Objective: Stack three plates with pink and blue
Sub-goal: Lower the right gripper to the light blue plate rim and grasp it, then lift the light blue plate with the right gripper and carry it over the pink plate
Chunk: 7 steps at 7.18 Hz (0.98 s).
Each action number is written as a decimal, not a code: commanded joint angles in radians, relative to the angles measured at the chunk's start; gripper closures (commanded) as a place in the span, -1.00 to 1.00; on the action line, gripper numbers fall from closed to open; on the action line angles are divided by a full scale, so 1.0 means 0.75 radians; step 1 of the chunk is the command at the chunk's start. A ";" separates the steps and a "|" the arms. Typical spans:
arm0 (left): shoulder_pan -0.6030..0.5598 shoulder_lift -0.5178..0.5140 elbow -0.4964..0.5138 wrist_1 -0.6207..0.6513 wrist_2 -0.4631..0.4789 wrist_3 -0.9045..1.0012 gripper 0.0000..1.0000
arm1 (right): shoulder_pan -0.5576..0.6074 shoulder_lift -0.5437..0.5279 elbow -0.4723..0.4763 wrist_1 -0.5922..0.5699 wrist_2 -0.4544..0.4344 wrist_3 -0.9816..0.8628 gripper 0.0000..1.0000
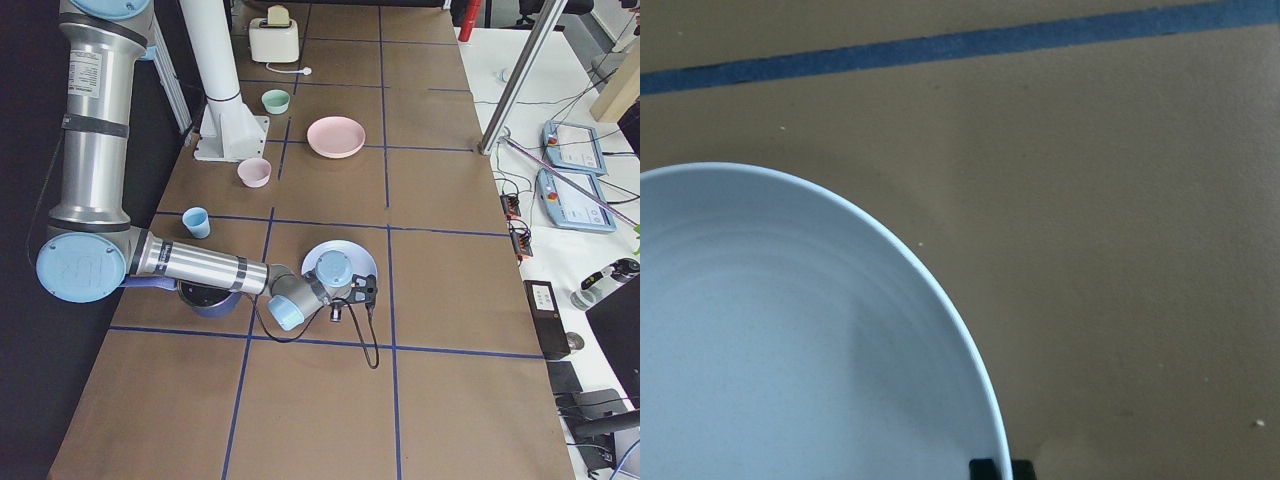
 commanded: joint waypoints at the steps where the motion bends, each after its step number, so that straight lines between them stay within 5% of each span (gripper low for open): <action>1: 0.000 0.000 0.000 0.001 0.000 -0.001 -1.00 | 0.007 0.008 0.110 -0.008 0.123 0.107 1.00; 4: 0.000 0.000 0.002 0.001 0.000 -0.001 -1.00 | -0.121 0.255 0.272 -0.019 0.106 0.608 1.00; 7: 0.000 -0.004 0.004 0.001 0.000 -0.003 -1.00 | -0.523 0.484 0.382 -0.092 -0.245 0.944 1.00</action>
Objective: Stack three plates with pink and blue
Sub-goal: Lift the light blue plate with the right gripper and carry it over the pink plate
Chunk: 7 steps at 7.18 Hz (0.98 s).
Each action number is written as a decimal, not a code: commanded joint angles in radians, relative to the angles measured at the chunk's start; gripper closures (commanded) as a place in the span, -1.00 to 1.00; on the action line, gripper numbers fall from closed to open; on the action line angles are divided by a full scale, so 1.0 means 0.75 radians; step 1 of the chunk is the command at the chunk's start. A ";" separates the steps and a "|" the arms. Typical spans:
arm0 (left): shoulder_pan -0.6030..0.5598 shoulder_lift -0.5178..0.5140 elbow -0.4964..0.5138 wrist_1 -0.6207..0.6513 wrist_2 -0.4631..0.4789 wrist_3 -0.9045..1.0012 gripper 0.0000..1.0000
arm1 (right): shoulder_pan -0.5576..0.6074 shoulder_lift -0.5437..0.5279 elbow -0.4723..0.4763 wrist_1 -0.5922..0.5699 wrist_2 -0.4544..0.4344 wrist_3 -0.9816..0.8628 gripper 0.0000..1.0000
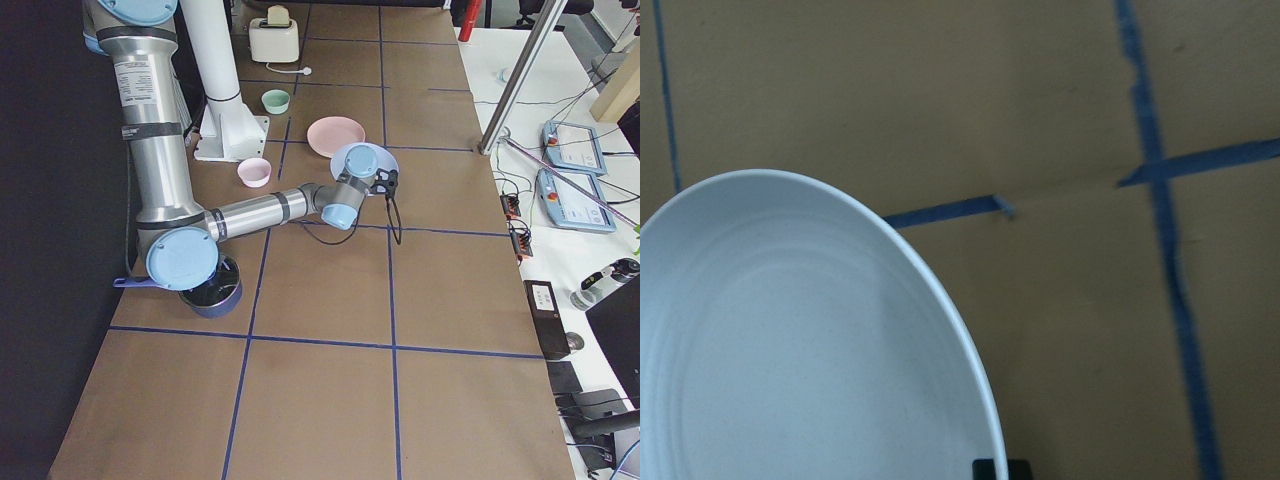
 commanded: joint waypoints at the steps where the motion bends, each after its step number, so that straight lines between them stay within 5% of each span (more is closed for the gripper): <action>1: 0.000 -0.002 0.007 0.000 0.000 0.000 -1.00 | -0.254 0.187 0.113 -0.282 -0.303 0.116 1.00; 3: 0.000 -0.006 0.009 0.000 0.000 0.000 -1.00 | -0.452 0.298 0.132 -0.437 -0.530 0.175 1.00; 6: 0.000 -0.006 0.013 0.000 0.000 0.000 -1.00 | -0.549 0.323 0.124 -0.439 -0.636 0.198 1.00; 7: 0.000 -0.008 0.019 0.000 0.000 0.000 -1.00 | -0.549 0.323 0.122 -0.439 -0.636 0.198 0.73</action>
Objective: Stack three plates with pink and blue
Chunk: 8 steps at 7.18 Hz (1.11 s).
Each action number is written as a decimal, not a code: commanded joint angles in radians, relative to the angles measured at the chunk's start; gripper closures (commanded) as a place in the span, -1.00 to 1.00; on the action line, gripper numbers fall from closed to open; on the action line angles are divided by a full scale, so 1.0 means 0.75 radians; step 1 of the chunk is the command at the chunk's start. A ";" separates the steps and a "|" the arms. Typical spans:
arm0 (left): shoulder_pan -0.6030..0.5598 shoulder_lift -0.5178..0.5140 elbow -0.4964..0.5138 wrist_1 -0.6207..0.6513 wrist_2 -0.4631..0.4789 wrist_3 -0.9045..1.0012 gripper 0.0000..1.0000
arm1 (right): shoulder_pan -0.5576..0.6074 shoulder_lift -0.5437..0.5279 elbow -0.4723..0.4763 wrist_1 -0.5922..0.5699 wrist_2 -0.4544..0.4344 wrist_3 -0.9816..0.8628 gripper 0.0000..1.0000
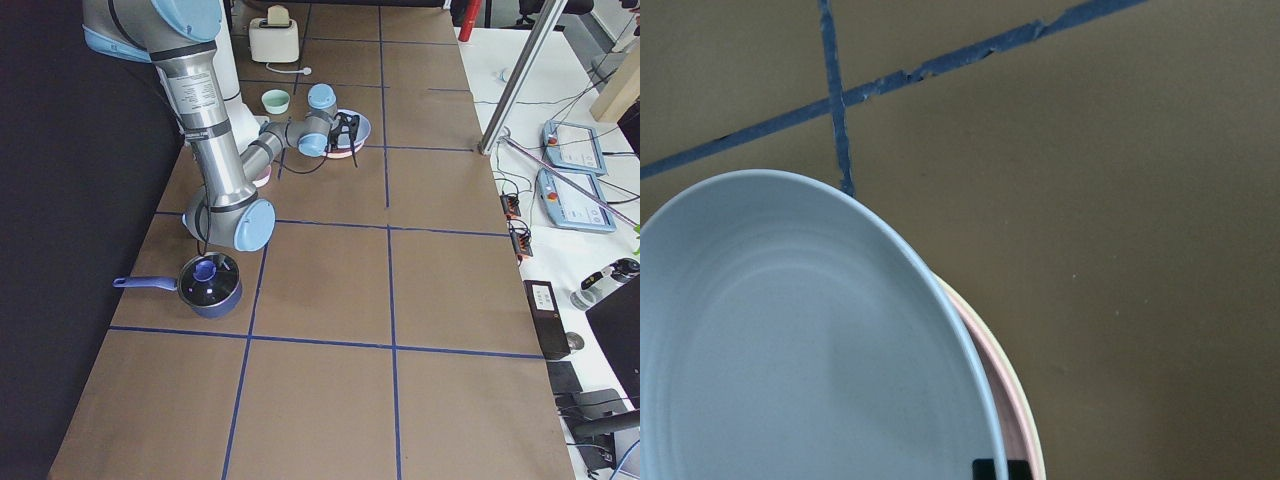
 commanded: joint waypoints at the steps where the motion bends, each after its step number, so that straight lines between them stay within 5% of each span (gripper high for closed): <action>1: 0.000 -0.003 0.008 0.000 0.000 0.000 -1.00 | -0.023 -0.002 -0.006 -0.005 -0.014 0.000 -0.97; 3: 0.002 -0.012 0.008 0.000 0.008 0.002 -1.00 | 0.035 0.000 0.004 -0.082 0.079 -0.033 -1.00; 4: 0.004 -0.022 0.006 0.000 0.014 0.006 -1.00 | 0.139 -0.002 0.006 -0.134 0.218 -0.138 -1.00; 8: 0.010 -0.053 0.024 0.004 0.024 -0.120 -1.00 | 0.650 -0.088 -0.004 -0.624 0.558 -1.012 -1.00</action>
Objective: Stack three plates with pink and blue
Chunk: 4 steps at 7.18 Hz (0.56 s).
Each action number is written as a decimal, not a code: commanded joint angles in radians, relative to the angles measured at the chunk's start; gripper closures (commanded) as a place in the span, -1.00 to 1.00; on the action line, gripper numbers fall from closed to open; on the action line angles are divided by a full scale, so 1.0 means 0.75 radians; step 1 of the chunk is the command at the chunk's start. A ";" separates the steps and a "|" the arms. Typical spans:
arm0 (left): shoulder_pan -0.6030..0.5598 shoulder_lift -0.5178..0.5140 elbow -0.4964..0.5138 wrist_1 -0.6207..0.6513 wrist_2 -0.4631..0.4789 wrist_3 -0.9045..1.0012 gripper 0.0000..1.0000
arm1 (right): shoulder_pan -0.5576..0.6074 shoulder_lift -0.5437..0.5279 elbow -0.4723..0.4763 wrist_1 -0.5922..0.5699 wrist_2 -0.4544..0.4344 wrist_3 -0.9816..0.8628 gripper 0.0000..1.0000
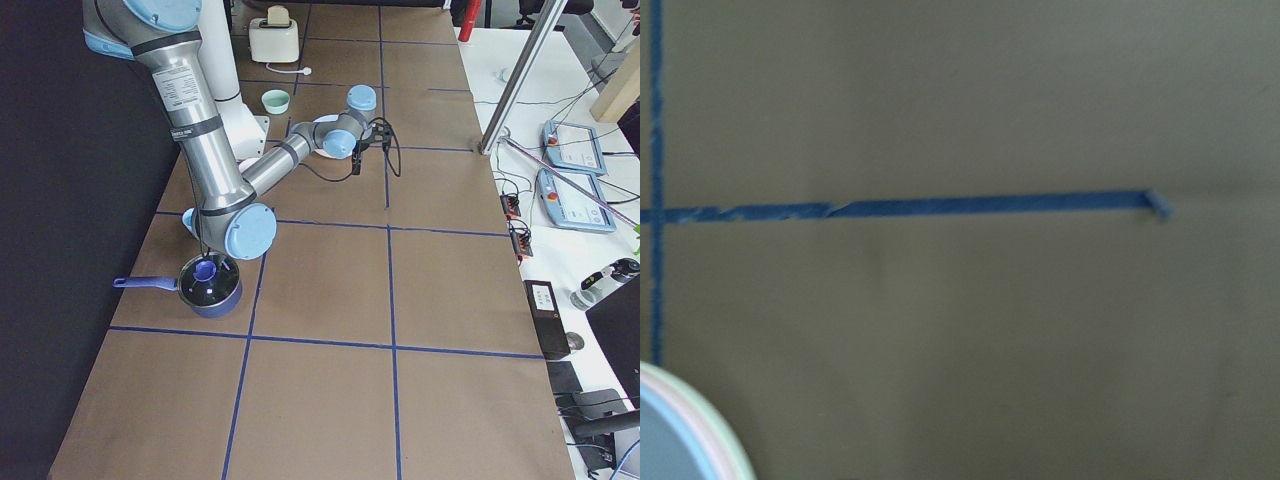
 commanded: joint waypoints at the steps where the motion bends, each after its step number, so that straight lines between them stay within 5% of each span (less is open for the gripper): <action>1: 0.004 -0.011 0.006 0.001 0.051 -0.063 -1.00 | 0.333 -0.171 0.003 -0.240 0.121 -0.679 -1.00; 4: 0.112 -0.058 0.002 -0.002 0.135 -0.216 -1.00 | 0.773 -0.508 0.017 -0.341 0.156 -1.474 -1.00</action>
